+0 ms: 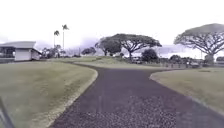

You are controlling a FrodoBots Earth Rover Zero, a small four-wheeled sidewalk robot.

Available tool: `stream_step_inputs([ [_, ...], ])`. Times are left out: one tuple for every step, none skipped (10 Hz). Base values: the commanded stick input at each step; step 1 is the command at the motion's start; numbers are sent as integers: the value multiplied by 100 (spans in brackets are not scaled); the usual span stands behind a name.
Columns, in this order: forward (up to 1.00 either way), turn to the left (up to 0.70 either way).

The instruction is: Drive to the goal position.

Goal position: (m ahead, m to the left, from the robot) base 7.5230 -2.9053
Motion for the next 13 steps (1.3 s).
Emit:
stream_step_inputs([
  [70, -15],
  [70, -25],
  [70, -35],
  [70, -35],
  [70, -35],
  [70, -34],
  [70, -2],
  [70, 0],
  [70, 0],
  [70, 0],
  [70, 0],
  [70, -8],
  [70, -25],
])
